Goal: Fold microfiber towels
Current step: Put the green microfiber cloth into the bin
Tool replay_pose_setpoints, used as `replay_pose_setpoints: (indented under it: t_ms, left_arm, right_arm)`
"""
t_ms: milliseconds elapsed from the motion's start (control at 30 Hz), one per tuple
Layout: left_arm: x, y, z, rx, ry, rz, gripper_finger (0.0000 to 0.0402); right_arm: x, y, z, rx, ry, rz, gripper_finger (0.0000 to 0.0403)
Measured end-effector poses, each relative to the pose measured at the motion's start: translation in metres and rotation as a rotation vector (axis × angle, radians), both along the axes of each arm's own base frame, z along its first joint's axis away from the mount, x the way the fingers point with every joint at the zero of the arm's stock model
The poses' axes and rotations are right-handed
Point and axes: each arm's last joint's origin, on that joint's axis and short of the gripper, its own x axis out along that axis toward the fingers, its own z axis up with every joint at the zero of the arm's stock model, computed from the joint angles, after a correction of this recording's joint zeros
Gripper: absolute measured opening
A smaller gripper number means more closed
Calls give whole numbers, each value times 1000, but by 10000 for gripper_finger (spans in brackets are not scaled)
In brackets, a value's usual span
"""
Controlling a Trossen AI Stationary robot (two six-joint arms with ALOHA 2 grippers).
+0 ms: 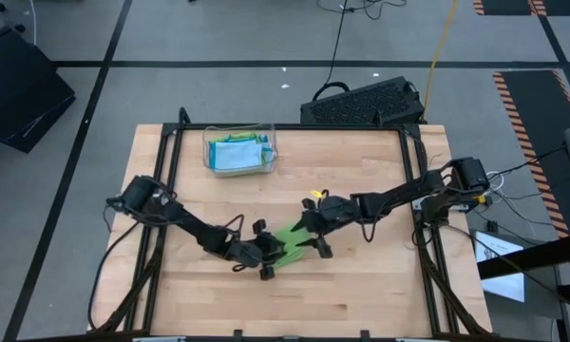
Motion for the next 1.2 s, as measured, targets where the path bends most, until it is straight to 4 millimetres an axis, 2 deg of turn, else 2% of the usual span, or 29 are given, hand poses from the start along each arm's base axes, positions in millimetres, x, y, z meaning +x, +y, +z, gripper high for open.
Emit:
replay_pose_setpoints:
  t_ms: [67, 200, 533, 667, 767, 1000, 1200]
  left_arm:
    - [0, 0, -6, -2, 14, -8, 138]
    - [0, -2, -6, -10, 16, -17, 138]
    - [-10, -14, 33, 14, -51, -78, 138]
    - [-17, -19, 39, 5, -38, -77, 138]
    - [-19, -22, 41, 16, -43, -71, 138]
    - [-18, -19, 34, 21, -22, -23, 138]
    - [-17, -17, 19, 7, 29, 9, 138]
  right_arm:
    - [1, 0, -6, 24, -66, -13, 210]
    - [-3, 3, -16, 52, -146, -15, 210]
    - [-3, 14, -42, 70, -189, 16, 210]
    - [0, 15, -47, 74, -215, 18, 200]
    - [1, 15, -55, 73, -212, 18, 179]
    - [0, 15, -80, 82, -126, 6, 119]
    - [-2, 17, -102, 98, -62, -1, 89]
